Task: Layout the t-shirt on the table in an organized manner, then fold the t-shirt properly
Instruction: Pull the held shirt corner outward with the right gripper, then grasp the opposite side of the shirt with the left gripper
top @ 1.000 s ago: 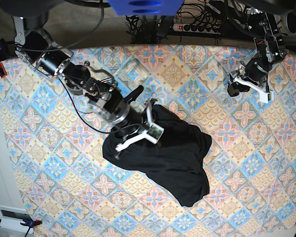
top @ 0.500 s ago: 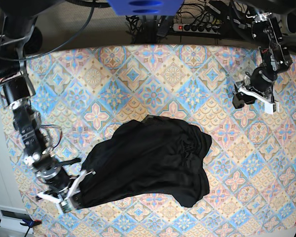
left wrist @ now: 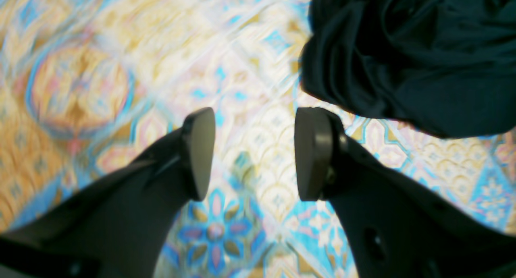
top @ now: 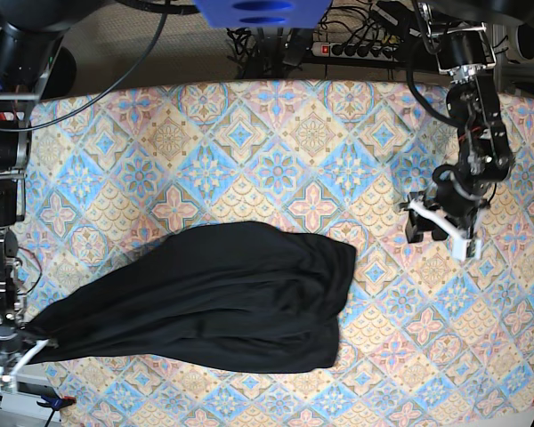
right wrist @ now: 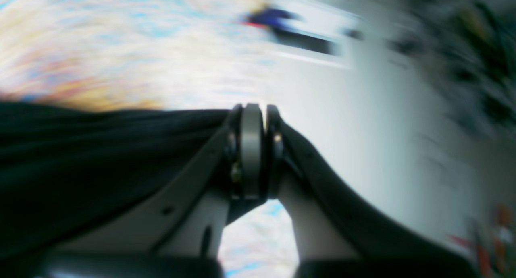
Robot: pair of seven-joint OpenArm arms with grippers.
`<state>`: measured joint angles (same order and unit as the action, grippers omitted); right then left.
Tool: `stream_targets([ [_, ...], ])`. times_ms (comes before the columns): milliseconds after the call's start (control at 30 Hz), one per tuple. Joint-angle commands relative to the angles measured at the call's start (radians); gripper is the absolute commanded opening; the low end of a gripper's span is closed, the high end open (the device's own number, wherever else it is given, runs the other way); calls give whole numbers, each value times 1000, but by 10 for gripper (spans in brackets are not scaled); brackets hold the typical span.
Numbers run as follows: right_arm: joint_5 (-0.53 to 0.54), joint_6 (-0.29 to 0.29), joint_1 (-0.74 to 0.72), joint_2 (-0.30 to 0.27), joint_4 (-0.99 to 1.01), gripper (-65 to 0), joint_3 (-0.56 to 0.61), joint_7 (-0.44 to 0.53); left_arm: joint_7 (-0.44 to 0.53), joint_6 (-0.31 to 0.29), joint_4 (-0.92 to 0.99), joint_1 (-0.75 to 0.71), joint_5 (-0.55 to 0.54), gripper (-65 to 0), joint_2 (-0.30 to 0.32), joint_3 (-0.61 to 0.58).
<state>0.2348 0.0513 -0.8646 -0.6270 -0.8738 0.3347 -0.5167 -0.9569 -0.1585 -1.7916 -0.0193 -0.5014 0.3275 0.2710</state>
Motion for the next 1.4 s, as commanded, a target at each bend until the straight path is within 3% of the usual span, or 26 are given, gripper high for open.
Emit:
stream_targets([
  [0,-42,6,-35,39,-18,-650,-56,36,23,-2,-11,40,16,-341,11,-32],
  [67,-137,6,-8,81,-18,-650,-167,36,29,-2,20,92,65,-341,9,-108],
  [167,-228,2,52,101,-31,-650,-266,30,98,-2,114,173,149,-341,9,-218],
  [300,-245,-31,173,121,-166,-650,-283,17,160,-2,227,259,231,-340,-18,-326],
  [433,-246,-37,180,149,-267,-650,-277,-10,184,-2,327,341,249,-340,-51,-444],
  [533,-246,-37,222,177,-305,-650,-283,-38,218,-2,425,404,249,-340,-89,-520],
  [733,-246,-37,288,177,-350,-650,-286,-46,319,3,681,513,254,-340,-187,-672],
  [1033,-246,-37,373,174,-436,-650,-286,-46,609,6,1149,623,485,-342,-371,-823],
  [1100,-246,-37,376,172,-436,-650,-288,-46,626,6,1211,638,522,-399,-399,-821],
  [1200,-246,-37,404,170,-434,-650,-342,-46,626,6,1103,634,524,-650,-388,-797],
  [1300,-243,-37,408,172,-434,-650,-385,-46,540,6,829,560,488,-626,-305,-677],
  [1367,-242,-37,408,172,-434,-650,-391,-46,476,4,573,488,441,-650,-245,-585],
])
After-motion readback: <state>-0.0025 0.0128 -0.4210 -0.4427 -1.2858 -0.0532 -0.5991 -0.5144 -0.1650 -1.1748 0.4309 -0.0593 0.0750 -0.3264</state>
